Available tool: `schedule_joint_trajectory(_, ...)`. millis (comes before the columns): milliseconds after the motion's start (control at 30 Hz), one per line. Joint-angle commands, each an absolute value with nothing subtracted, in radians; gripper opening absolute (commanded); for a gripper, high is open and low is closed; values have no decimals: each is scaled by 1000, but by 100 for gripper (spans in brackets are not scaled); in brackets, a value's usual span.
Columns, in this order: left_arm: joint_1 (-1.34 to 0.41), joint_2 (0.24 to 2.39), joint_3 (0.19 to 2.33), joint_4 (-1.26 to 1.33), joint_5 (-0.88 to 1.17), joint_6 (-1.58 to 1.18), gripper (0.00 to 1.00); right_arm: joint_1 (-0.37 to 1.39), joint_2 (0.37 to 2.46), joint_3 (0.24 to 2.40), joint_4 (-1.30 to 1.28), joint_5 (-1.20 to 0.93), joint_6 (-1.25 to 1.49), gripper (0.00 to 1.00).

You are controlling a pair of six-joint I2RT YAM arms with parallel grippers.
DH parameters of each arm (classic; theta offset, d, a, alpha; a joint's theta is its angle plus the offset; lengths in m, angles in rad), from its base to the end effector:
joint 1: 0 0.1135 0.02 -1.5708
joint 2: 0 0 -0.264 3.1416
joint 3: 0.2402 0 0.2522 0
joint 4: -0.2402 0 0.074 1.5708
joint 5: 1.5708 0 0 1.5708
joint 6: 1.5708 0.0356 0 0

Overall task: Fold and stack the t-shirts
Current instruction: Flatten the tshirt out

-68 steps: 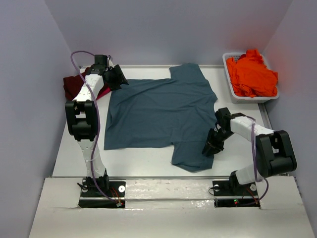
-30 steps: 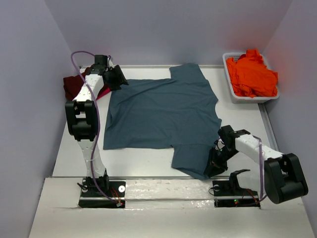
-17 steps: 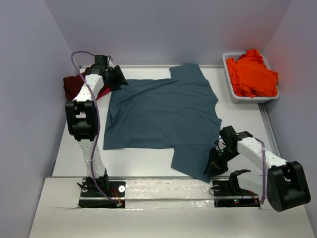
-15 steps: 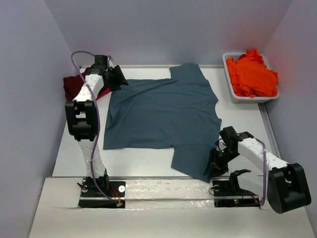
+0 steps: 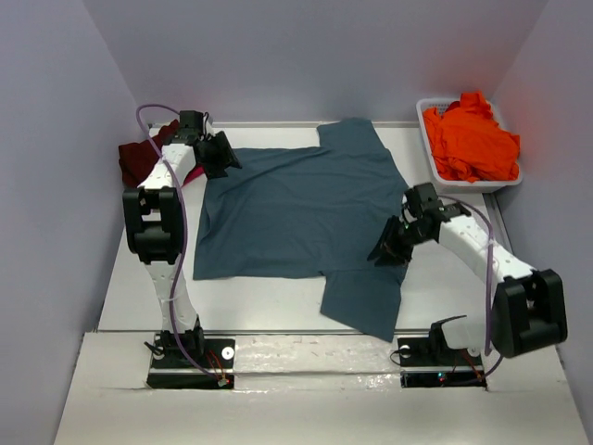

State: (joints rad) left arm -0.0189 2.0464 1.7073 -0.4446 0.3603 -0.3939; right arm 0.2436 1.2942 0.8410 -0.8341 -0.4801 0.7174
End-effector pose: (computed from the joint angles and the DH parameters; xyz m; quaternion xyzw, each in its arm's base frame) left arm 0.4675 -0.0214 0.2475 -0.1019 0.9055 -0.2393 0.3353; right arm 0.2134 0.0700 0.2128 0.1930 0.9426 0.2721 0.0129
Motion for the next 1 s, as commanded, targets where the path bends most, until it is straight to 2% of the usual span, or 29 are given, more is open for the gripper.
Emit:
schedule_joint_trajectory(0, -25, 1971, 1660, -475, 333, -384, 63, 249, 1451, 1110, -702, -295, 726, 36)
schedule_joint_trajectory(200, -25, 1960, 1651, -532, 258, -373, 63, 249, 1777, 1476, -796, -241, 644, 35)
schedule_joint_trajectory(333, -34, 1956, 1640, -554, 236, -365, 63, 249, 1903, 1577, -827, -267, 630, 35)
schedule_joint_trajectory(567, -126, 1913, 1574, -586, 161, -345, 63, 249, 1993, 1569, -839, -250, 621, 34)
schedule_joint_trajectory(967, -219, 1901, 1479, -647, 9, -308, 63, 249, 1928, 1496, -880, -124, 549, 34)
